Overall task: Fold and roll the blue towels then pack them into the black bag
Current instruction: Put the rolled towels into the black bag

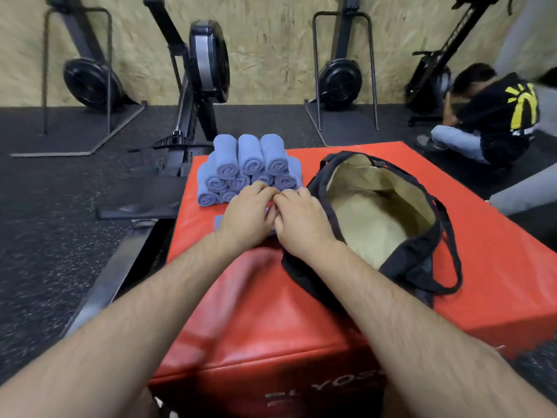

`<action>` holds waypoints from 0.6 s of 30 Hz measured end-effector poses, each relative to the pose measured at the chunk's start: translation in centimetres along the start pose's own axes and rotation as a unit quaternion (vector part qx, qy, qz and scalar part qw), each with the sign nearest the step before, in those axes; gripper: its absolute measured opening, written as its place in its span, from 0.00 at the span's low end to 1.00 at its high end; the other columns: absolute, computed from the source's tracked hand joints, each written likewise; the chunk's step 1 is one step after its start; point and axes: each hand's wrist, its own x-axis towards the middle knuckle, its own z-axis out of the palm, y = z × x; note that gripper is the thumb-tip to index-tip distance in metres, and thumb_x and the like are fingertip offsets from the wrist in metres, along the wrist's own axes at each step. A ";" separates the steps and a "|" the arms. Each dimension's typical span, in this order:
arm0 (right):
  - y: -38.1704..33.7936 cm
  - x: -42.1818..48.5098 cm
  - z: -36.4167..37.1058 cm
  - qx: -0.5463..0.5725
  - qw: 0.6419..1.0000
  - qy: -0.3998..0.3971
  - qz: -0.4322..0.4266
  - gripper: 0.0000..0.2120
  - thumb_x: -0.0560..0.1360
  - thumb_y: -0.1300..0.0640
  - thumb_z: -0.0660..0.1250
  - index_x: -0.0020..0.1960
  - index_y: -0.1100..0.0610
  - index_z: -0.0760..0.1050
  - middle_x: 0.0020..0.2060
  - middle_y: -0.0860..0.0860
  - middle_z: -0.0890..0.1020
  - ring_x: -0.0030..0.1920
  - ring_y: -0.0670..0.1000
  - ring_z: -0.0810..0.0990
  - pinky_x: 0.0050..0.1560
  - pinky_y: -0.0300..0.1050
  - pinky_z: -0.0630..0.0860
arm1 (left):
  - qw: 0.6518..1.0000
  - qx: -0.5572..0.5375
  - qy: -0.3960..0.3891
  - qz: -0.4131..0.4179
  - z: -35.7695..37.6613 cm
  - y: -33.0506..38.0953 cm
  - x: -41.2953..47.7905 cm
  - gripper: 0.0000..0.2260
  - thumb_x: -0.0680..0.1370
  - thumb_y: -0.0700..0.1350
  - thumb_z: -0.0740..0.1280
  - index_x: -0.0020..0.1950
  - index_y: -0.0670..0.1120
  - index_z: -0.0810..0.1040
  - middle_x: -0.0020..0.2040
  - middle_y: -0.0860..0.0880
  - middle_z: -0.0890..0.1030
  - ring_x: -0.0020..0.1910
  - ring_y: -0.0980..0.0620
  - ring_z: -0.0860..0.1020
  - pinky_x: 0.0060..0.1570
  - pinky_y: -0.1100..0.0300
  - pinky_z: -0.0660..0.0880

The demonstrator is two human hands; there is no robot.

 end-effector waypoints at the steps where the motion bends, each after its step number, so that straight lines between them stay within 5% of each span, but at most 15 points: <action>1: -0.6 0.3 0.9 0.004 1.000 -0.014 -0.005 0.12 0.69 0.59 0.68 0.53 0.58 0.79 0.45 0.54 0.81 0.47 0.61 0.77 0.43 0.53 0.74 | 1.000 0.005 -0.013 -0.005 0.1 -1.1 -0.5 0.21 0.74 0.54 0.55 0.61 0.48 0.78 0.55 0.47 0.77 0.54 0.42 0.76 0.50 0.44 0.76; 5: -1.8 1.3 3.8 0.014 0.996 -0.085 -0.013 0.12 0.75 0.59 0.65 0.58 0.58 0.77 0.53 0.55 0.79 0.53 0.61 0.76 0.48 0.54 0.73 | 0.996 0.051 -0.066 -0.041 1.5 -5.3 -1.7 0.24 0.75 0.53 0.59 0.69 0.47 0.74 0.60 0.45 0.78 0.59 0.40 0.76 0.54 0.46 0.75; 12: -1.6 2.6 6.8 -0.003 0.976 -0.213 0.037 0.26 0.77 0.59 0.62 0.74 0.51 0.64 0.66 0.54 0.71 0.62 0.61 0.72 0.59 0.55 0.71 | 0.973 0.090 -0.203 -0.067 3.8 -9.0 -0.1 0.29 0.78 0.57 0.66 0.77 0.53 0.64 0.72 0.49 0.72 0.70 0.45 0.69 0.66 0.49 0.65; 18: -2.1 3.4 7.5 0.048 0.977 -0.191 0.077 0.18 0.77 0.60 0.62 0.67 0.53 0.69 0.62 0.56 0.68 0.57 0.62 0.76 0.53 0.55 0.73 | 0.968 0.101 -0.223 -0.051 3.7 -9.3 0.0 0.33 0.73 0.60 0.71 0.74 0.53 0.64 0.65 0.47 0.74 0.64 0.43 0.74 0.61 0.47 0.67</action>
